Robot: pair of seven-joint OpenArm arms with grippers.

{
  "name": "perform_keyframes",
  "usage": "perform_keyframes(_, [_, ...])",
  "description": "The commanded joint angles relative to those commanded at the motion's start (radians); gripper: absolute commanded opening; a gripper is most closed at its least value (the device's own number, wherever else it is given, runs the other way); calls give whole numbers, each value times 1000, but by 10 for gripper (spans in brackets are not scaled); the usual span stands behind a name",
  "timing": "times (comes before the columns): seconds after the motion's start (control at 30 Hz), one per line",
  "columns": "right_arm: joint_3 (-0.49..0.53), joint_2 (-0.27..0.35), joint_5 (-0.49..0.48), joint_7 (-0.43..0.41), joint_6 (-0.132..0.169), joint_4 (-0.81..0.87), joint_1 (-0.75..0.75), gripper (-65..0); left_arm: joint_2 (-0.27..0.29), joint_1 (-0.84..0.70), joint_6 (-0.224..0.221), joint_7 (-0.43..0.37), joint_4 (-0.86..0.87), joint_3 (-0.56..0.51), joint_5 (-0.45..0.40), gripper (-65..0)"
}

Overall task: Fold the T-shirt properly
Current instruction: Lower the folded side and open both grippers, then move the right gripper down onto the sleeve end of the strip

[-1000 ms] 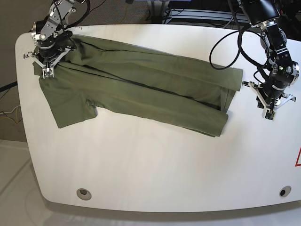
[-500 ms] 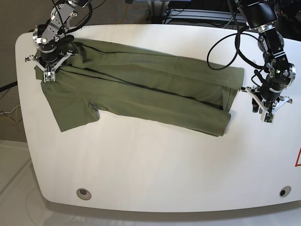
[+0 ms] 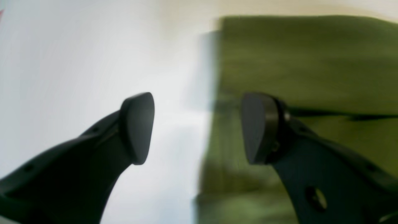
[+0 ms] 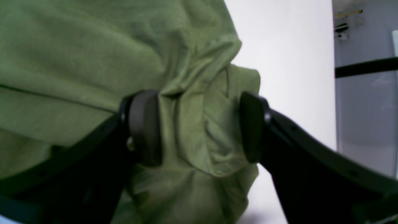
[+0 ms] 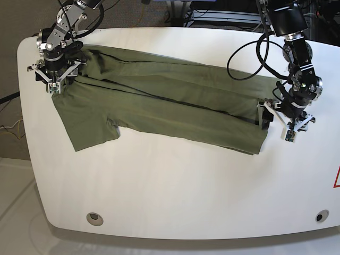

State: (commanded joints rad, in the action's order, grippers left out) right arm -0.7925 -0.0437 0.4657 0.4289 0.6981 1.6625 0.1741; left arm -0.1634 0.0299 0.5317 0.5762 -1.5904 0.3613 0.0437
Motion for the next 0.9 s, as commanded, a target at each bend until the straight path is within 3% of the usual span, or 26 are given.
perform_keyframes(0.9, [0,2,0,0,0,160,-127,-273,-25,18,0,3,-2,2,-2,-254])
